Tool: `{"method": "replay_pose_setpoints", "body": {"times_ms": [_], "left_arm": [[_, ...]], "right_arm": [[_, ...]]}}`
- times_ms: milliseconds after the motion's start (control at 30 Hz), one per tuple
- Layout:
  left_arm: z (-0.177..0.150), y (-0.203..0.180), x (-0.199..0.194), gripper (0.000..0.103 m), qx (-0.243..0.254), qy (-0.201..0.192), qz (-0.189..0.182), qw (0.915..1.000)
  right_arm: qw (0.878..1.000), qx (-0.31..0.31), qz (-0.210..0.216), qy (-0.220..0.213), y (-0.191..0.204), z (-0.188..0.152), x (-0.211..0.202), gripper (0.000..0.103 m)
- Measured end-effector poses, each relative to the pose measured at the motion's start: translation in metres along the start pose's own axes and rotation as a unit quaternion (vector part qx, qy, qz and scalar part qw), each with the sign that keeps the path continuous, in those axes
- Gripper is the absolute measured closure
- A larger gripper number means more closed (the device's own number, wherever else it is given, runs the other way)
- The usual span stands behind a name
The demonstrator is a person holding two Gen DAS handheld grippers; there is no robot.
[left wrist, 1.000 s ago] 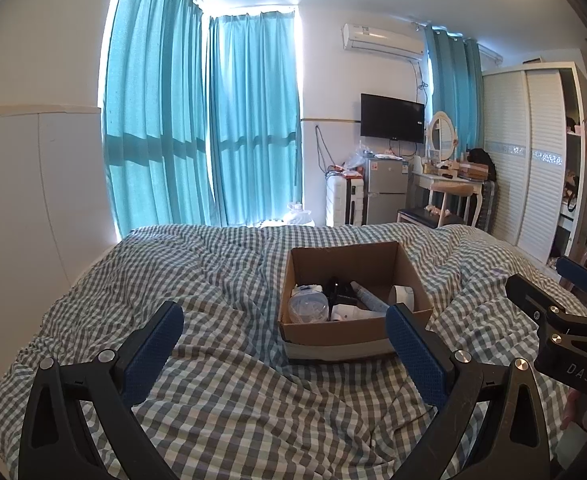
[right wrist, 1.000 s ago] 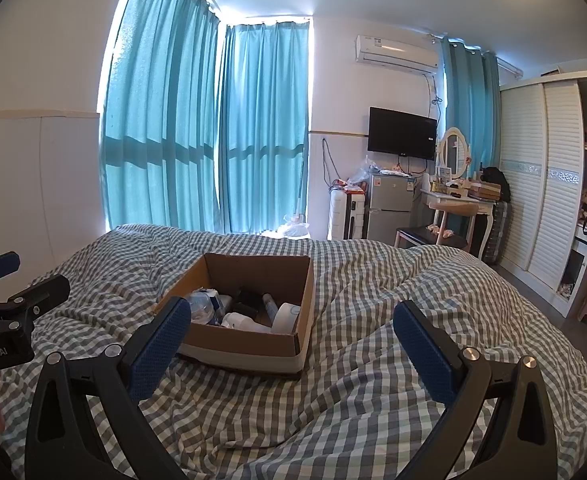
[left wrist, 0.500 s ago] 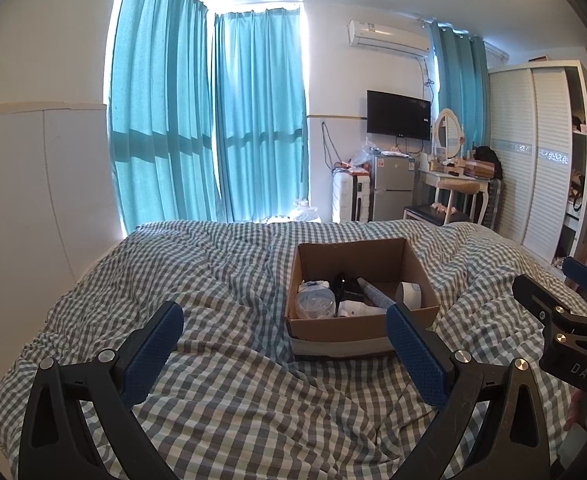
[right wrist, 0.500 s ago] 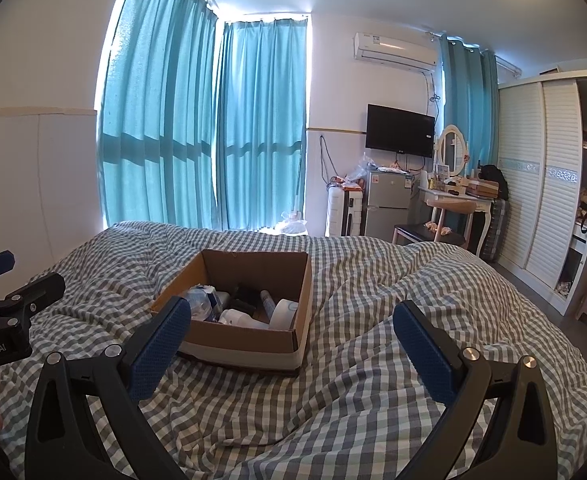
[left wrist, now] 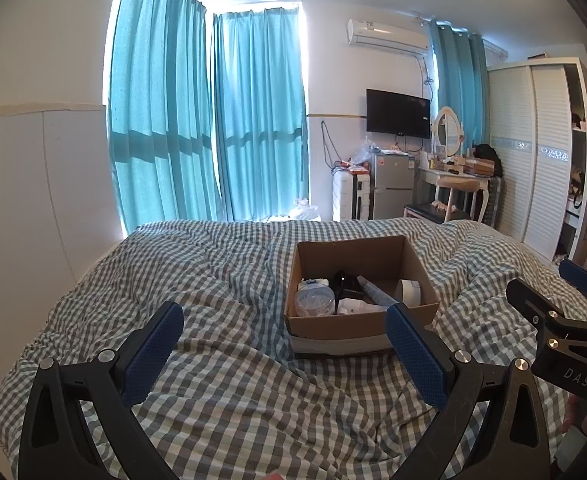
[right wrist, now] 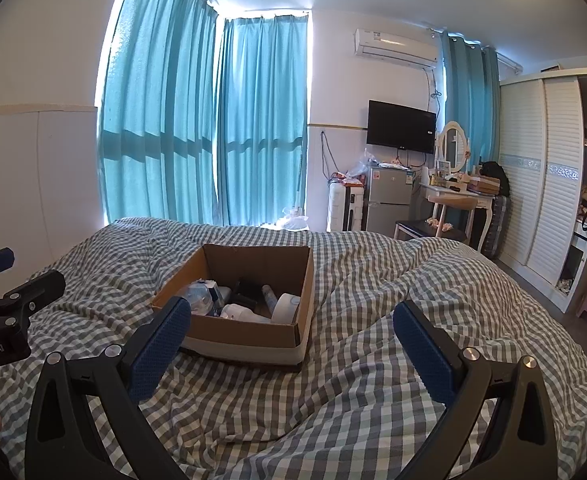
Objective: Organize objects
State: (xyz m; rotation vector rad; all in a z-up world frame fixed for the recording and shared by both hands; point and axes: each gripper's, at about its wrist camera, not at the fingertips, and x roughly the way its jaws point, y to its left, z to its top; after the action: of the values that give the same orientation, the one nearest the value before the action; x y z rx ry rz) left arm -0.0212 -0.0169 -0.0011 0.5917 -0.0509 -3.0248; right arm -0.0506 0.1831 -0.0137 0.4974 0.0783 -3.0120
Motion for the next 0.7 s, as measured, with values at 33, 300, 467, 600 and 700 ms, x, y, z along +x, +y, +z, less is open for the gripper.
{"method": "replay_pose_setpoints", "body": {"times_ms": [33,300,467,600,700], "left_arm": [[-0.0002,-0.0003,0.0000,0.000,0.001,-0.001,0.001,1.0000],[-0.0014,-0.0015,-0.0014,0.000,0.005,-0.003,-0.001,1.0000],[-0.0015,-0.0015,-0.0015,0.000,0.005,-0.004,0.000,1.0000],[-0.0015,-0.0016,-0.0017,0.000,0.005,-0.003,0.000,1.0000],[-0.0019,-0.0012,-0.0014,0.000,0.005,-0.003,0.000,1.0000]], "right_arm": [[1.000,-0.001,0.000,0.001,0.0004,-0.0008,0.0000,0.001],[1.000,0.000,-0.003,0.007,0.0004,-0.0041,0.0025,0.001],[1.000,-0.001,-0.004,0.010,0.0008,-0.0050,0.0031,0.001],[1.000,-0.002,-0.005,0.011,0.0006,-0.0054,0.0043,0.001],[1.000,-0.002,-0.004,0.012,0.0006,-0.0055,0.0045,0.001]]}}
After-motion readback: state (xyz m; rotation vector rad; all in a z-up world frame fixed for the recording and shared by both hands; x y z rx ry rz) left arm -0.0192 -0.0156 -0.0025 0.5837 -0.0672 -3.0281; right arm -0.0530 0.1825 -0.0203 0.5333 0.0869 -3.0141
